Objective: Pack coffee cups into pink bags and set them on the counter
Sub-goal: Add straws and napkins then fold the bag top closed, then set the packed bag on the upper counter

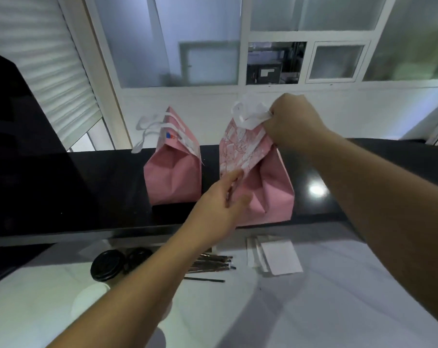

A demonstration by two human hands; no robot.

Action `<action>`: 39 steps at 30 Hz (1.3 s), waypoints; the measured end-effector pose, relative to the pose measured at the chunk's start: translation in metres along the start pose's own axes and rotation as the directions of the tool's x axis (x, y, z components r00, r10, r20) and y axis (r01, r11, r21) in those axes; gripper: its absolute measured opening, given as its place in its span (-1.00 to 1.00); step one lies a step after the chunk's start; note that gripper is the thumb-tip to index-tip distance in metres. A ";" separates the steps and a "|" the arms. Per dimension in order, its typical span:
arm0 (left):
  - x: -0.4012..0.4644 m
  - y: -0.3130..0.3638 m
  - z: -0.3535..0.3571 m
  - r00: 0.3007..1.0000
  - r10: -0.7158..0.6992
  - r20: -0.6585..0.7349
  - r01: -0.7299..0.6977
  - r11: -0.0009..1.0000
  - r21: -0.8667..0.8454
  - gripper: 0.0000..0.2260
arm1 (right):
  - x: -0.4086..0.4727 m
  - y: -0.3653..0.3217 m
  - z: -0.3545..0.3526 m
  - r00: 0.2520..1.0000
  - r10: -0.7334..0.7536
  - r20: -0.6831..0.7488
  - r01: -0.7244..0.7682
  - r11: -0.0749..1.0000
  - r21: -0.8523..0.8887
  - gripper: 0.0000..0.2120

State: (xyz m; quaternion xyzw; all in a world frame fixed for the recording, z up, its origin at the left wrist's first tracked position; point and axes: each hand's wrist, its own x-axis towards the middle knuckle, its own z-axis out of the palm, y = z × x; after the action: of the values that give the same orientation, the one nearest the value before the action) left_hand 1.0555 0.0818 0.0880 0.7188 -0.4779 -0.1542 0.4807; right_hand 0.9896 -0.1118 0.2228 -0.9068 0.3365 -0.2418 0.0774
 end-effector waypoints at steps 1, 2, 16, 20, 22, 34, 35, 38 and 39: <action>0.008 -0.003 0.000 1.000 -0.004 0.001 0.004 1.000 0.021 -0.44 | 0.008 -0.001 0.009 1.000 -0.001 -0.009 0.002 1.000 0.010 -0.89; 0.016 -0.007 -0.001 1.000 -0.010 -0.004 0.011 0.999 0.048 -0.44 | 0.016 -0.001 0.018 1.000 -0.002 -0.020 0.003 1.000 0.015 -0.90; 0.090 -0.042 -0.010 0.977 -0.129 -0.172 0.161 0.970 0.184 -0.33 | 0.098 -0.021 0.100 0.999 0.038 0.024 -0.042 0.975 0.219 -0.91; 0.091 -0.048 -0.010 0.964 -0.169 -0.205 0.212 0.955 0.209 -0.28 | 0.104 -0.024 0.106 0.998 0.048 0.035 -0.055 0.964 0.261 -0.83; 0.090 -0.048 -0.011 0.960 -0.205 -0.190 0.247 0.942 0.229 -0.26 | 0.103 -0.021 0.109 0.997 0.054 0.055 -0.067 0.958 0.277 -0.84; 0.057 -0.008 -0.002 0.961 -0.192 -0.199 0.249 0.913 0.323 -0.46 | 0.056 0.017 0.073 0.984 -0.038 0.177 -0.018 0.953 0.302 -0.51; 0.051 -0.004 0.001 0.959 -0.193 -0.209 0.257 0.902 0.347 -0.43 | 0.046 0.023 0.070 0.981 -0.042 0.191 -0.019 0.951 0.310 -0.53; 0.034 0.006 0.013 0.958 -0.199 -0.209 0.269 0.874 0.404 -0.41 | 0.007 0.040 0.067 0.972 -0.060 0.225 -0.026 0.933 0.360 -0.40; 0.029 0.009 0.018 0.957 -0.208 -0.203 0.275 0.871 0.407 -0.40 | -0.008 0.046 0.068 0.970 -0.072 0.233 -0.020 0.929 0.370 -0.39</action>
State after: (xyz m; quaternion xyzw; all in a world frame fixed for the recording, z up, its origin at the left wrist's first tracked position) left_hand 1.0525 0.0471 0.0933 0.8709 -0.3682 -0.0483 0.3219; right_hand 0.9915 -0.1435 0.1464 -0.9030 0.2609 -0.1895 0.2838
